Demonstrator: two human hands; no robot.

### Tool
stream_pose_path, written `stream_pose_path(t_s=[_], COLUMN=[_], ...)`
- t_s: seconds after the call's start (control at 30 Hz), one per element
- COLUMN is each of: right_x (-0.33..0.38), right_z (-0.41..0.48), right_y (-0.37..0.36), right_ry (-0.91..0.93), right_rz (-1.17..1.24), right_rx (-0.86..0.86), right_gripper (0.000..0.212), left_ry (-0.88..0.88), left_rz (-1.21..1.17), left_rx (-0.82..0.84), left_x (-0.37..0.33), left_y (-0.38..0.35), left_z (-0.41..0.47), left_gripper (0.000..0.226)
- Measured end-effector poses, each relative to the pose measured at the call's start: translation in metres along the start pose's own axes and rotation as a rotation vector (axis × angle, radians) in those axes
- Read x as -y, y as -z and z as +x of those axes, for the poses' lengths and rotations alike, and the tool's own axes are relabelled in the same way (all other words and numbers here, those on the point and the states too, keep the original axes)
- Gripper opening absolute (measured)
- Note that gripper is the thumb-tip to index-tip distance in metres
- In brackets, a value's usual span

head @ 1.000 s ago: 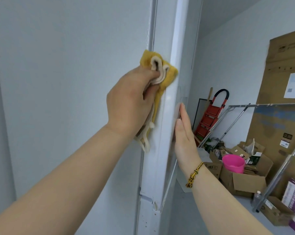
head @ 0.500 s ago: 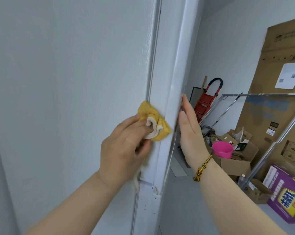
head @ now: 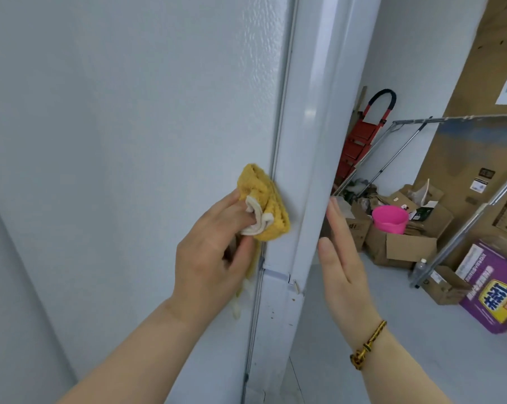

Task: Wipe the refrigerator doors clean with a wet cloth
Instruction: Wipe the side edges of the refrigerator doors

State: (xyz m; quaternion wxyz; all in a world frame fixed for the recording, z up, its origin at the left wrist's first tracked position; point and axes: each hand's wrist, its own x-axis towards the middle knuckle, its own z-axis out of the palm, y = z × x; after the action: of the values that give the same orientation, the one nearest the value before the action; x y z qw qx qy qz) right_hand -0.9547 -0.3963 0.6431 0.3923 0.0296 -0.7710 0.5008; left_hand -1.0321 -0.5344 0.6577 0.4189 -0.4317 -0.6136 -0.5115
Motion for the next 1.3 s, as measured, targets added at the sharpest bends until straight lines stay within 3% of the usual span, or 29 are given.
stream_pose_path(t_s=[0.17, 0.27, 0.37, 0.6, 0.77, 0.87, 1.0, 1.3], right_x=[-0.015, -0.017, -0.019, -0.025, -0.062, -0.093, -0.111, -0.127], right_z=[-0.008, -0.005, -0.002, 0.002, -0.027, -0.043, -0.049, -0.044], right_y=[-0.001, 0.009, 0.022, 0.036, 0.023, -0.001, -0.025, -0.037], right_ry=[-0.010, -0.017, 0.005, 0.055, 0.205, 0.287, 0.299, 0.455], right_rz=[0.057, 0.073, 0.077, 0.078, -0.056, -0.052, 0.086, 0.203], right_rx=[0.095, 0.191, 0.301, 0.415, 0.299, 0.219, 0.115, 0.032], right_gripper=[0.040, 0.043, 0.042, 0.040, 0.041, 0.045, 0.043, 0.032], left_ry=[0.106, 0.425, 0.659, 0.729, 0.542, 0.312, 0.154, -0.107], left_rz=[0.127, 0.052, 0.015, 0.033, 0.065, 0.071, 0.077, 0.008], left_rx=[0.136, 0.092, -0.040, -0.108, -0.145, -0.047, -0.060, -0.149], left_x=[-0.021, -0.047, -0.061, -0.073, -0.054, -0.031, -0.003, 0.012], left_y=[-0.008, -0.018, -0.029, -0.028, -0.017, -0.023, -0.030, -0.045], left_z=[-0.028, -0.044, -0.054, -0.063, -0.072, -0.091, -0.108, -0.096], left_gripper=[0.020, 0.026, 0.050, 0.060, 0.061, 0.041, 0.026, 0.037])
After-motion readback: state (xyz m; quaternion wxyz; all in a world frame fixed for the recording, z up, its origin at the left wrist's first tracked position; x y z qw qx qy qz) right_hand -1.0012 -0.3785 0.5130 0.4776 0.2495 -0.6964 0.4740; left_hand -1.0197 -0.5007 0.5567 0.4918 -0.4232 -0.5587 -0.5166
